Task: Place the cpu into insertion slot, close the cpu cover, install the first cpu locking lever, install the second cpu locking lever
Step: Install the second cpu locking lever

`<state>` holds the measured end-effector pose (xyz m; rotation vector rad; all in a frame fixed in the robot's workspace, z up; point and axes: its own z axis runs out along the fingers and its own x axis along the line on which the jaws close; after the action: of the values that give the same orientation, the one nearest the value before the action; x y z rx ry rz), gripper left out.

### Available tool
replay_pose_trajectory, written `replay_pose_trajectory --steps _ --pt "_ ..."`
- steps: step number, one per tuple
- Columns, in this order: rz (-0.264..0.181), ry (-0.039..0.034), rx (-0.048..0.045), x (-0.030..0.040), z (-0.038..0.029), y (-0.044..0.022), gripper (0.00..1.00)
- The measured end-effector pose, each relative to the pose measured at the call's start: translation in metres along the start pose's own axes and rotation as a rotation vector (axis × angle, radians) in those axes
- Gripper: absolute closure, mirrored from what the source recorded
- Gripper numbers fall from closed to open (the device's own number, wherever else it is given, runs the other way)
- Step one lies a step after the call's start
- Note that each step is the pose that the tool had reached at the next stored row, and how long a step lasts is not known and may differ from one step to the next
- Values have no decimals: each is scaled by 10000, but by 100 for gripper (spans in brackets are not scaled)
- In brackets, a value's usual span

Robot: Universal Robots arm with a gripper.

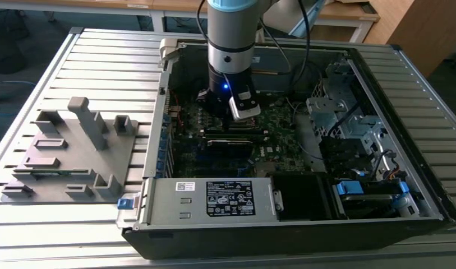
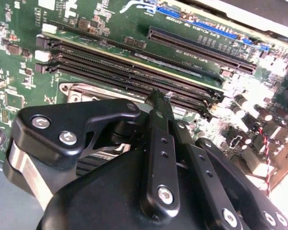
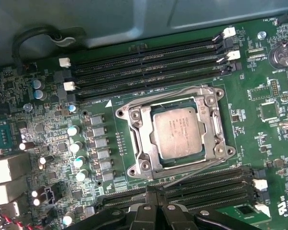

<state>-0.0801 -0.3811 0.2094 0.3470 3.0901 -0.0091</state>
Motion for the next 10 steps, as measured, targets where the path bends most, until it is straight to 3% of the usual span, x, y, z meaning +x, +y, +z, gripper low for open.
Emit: replay_pose_trajectory --steps 6,10 --pt "152 141 -27 8 19 -2 90" --pt "181 249 -142 9 31 -2 90"
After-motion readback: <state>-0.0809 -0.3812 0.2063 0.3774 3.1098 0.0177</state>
